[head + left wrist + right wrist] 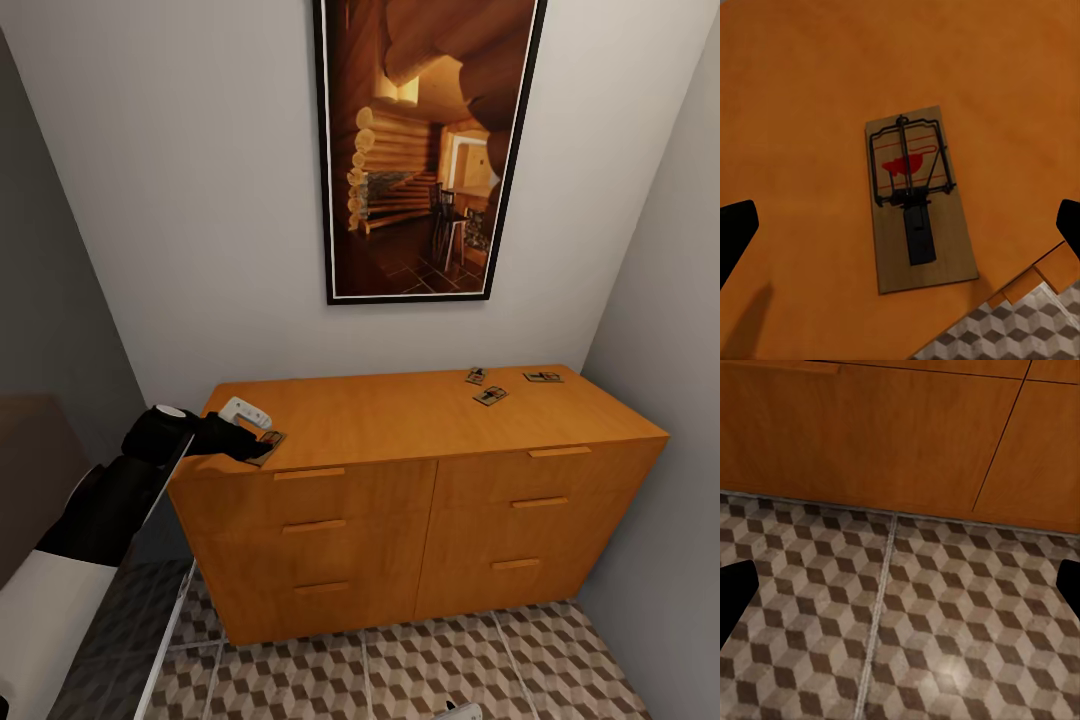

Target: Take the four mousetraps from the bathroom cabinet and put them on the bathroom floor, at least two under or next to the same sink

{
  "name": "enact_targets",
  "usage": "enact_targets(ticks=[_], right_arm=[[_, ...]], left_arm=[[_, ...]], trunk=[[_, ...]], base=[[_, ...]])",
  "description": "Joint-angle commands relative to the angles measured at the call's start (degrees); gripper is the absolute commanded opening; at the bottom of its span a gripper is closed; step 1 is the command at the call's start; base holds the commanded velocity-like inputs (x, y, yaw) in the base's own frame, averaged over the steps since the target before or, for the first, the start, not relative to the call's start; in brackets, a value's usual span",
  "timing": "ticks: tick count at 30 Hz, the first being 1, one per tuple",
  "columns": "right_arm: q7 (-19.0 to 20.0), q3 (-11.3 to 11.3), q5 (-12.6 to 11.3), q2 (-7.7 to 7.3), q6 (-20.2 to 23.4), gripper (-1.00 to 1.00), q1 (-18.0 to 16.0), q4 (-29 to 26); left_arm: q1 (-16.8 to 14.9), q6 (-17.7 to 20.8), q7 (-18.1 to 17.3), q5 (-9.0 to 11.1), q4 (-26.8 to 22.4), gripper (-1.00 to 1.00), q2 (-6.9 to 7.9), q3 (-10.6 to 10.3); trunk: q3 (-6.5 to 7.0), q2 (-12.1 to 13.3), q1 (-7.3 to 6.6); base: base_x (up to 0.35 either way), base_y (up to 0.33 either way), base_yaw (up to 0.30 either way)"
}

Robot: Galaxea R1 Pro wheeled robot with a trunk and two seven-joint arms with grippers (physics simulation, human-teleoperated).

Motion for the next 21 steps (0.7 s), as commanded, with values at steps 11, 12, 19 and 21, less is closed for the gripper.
enact_targets(ticks=[11, 12, 19, 21], right_arm=[[-0.6, 0.2, 0.4, 0.03, -0.1, 1.00, 0.0, 0.1], [-0.6, 0.2, 0.4, 0.03, -0.1, 1.00, 0.0, 0.1], [-0.5, 0.2, 0.4, 0.10, -0.1, 1.00, 0.0, 0.1], [-0.5, 0.2, 0.4, 0.16, -0.1, 1.00, 0.0, 0.1]], left_arm=[[-0.1, 0.1, -0.5, -0.6, 0.0, 1.00, 0.03, -0.1], [-0.1, 0.1, -0.5, -0.6, 0.0, 1.00, 0.03, -0.1], [-0.1, 0.1, -0.5, -0.6, 0.1, 1.00, 0.04, -0.1], [-0.1, 0.1, -0.5, -0.6, 0.2, 1.00, 0.04, -0.1]], trunk=[[-0.06, 0.0, 0.00], [-0.06, 0.0, 0.00], [-0.06, 0.0, 0.00], [-0.06, 0.0, 0.00]], base=[[0.000, 0.000, 0.000], [0.000, 0.000, 0.000], [0.000, 0.000, 0.000], [0.000, 0.000, 0.000]])
